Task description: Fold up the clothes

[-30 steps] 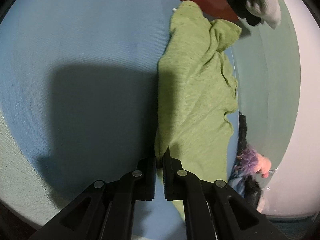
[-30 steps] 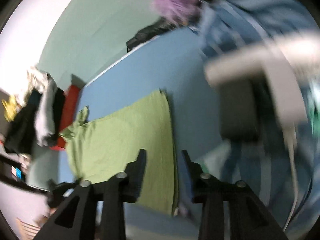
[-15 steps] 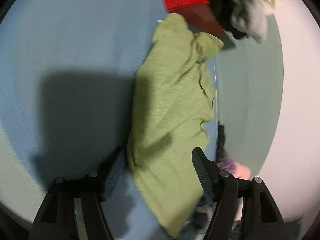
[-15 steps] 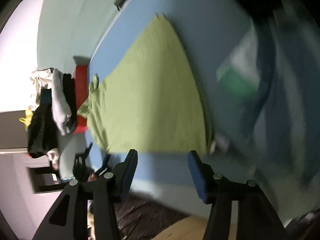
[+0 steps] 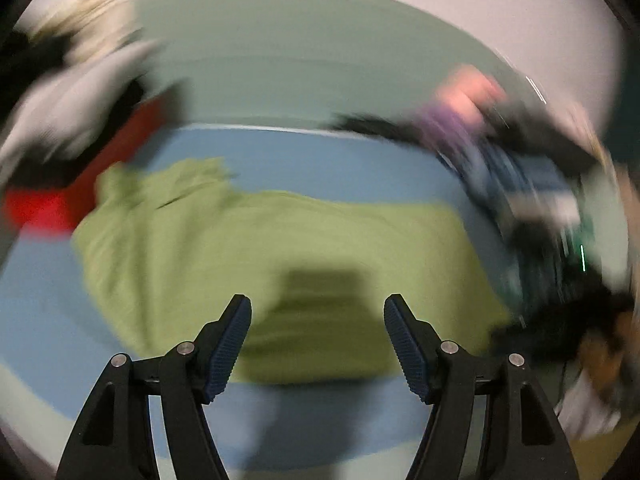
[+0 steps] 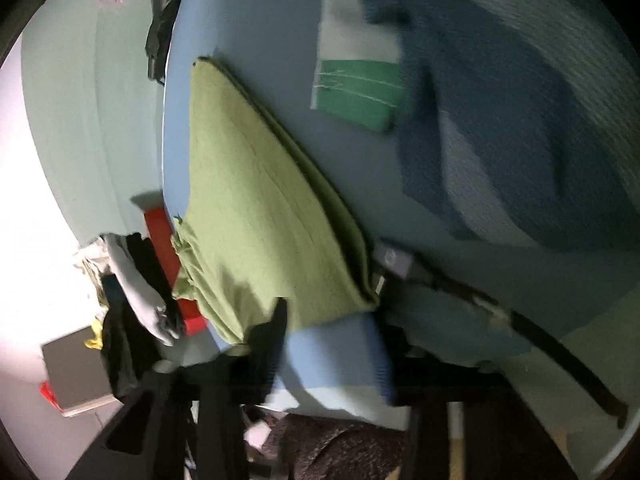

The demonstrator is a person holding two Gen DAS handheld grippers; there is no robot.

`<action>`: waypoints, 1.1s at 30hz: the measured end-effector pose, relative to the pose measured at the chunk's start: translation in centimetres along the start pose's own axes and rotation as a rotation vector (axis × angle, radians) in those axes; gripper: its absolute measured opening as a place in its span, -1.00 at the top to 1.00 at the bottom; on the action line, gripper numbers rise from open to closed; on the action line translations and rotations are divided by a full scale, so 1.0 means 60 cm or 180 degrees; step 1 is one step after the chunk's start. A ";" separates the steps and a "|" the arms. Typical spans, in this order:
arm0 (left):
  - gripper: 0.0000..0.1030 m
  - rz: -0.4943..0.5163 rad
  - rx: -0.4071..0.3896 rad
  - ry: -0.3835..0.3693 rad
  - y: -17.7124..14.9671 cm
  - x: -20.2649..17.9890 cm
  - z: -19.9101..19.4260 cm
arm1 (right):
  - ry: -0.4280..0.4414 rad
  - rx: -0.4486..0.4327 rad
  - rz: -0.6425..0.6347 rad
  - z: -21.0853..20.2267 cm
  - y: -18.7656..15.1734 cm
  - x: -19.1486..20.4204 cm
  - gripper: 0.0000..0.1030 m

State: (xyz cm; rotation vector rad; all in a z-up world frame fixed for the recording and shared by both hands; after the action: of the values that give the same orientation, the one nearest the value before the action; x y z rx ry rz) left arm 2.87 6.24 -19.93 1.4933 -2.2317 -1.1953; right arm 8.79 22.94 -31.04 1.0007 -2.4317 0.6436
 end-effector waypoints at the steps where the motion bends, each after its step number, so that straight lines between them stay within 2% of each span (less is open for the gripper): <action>1: -0.36 0.0278 0.0130 -0.0051 -0.008 -0.035 0.025 | -0.0063 -0.0028 -0.0040 0.001 0.001 0.001 0.78; 5: -0.36 0.1424 0.0614 -0.0220 -0.045 -0.170 0.119 | 0.0290 0.0015 -0.0034 -0.010 -0.015 0.039 0.86; 6: -0.36 0.1548 0.0678 -0.0234 -0.052 -0.185 0.127 | 0.0324 -0.0016 -0.0061 -0.018 -0.015 0.046 0.87; 9: -0.36 0.1596 0.0762 -0.0253 -0.057 -0.199 0.143 | 0.0365 -0.0130 -0.0108 -0.039 -0.011 0.056 0.87; 11: -0.36 0.1421 0.0685 -0.0233 -0.045 -0.181 0.131 | 0.0391 -0.0123 -0.0050 -0.043 -0.009 0.051 0.87; 14: -0.36 0.0668 0.0517 -0.0136 -0.017 -0.099 0.091 | 0.0459 -0.0066 0.0002 -0.042 -0.008 0.053 0.87; 16: -0.36 -0.0227 0.0352 -0.0003 -0.006 0.001 0.054 | 0.0455 -0.0059 -0.0035 -0.046 -0.006 0.055 0.86; 17: -0.36 -0.0791 0.0268 0.0106 -0.010 0.064 0.032 | 0.0448 -0.0057 -0.0057 -0.048 -0.005 0.055 0.86; 18: -0.36 -0.1496 0.0181 0.0251 -0.025 0.135 0.007 | 0.0439 -0.0047 -0.0084 -0.048 -0.005 0.057 0.86; 20: -0.35 -0.2812 -0.0052 0.0288 -0.070 0.240 -0.034 | 0.0378 -0.0013 -0.0104 -0.042 -0.007 0.055 0.86; 22: -0.35 -0.3702 -0.0272 0.0240 -0.117 0.311 -0.061 | 0.0356 0.0036 -0.0074 -0.042 -0.006 0.039 0.86; 24: -0.31 -0.3932 -0.0388 0.0496 -0.144 0.357 -0.084 | 0.0356 0.0080 -0.0014 -0.039 -0.008 0.026 0.86; 25: -0.31 -0.3958 -0.0421 0.0481 -0.146 0.364 -0.086 | 0.0339 0.0095 0.0015 -0.038 -0.008 0.020 0.86; 28: -0.28 -0.4209 -0.0486 -0.0069 -0.144 0.350 -0.062 | 0.0262 0.0102 0.0077 -0.036 -0.006 0.001 0.85; 30: -0.16 -0.4142 -0.0400 -0.0006 -0.146 0.340 -0.050 | 0.0220 0.0101 0.0101 -0.035 -0.004 -0.008 0.77; 32: -0.07 -0.4069 -0.0371 0.0078 -0.143 0.333 -0.045 | 0.0178 0.0108 0.0103 -0.034 -0.004 -0.014 0.61; 33: 0.07 -0.4035 -0.0382 0.0125 -0.140 0.331 -0.045 | 0.0138 0.0109 0.0085 -0.032 -0.005 -0.016 0.57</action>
State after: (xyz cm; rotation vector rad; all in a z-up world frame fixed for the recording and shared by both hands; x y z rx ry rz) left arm 0.81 -13.30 -29.23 2.9051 -0.9634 -1.4206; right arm 10.05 24.35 -29.98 0.9590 -2.4078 0.7108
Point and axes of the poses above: each gripper's, at about its wrist camera, not at the fingertips, and z roughly the way its jaws point, x to its left, y to its top, the point moved 10 cm from there along z, roughly the way its jaws point, and after that the axes turned 14 degrees about -y, right-handed, at the moved point
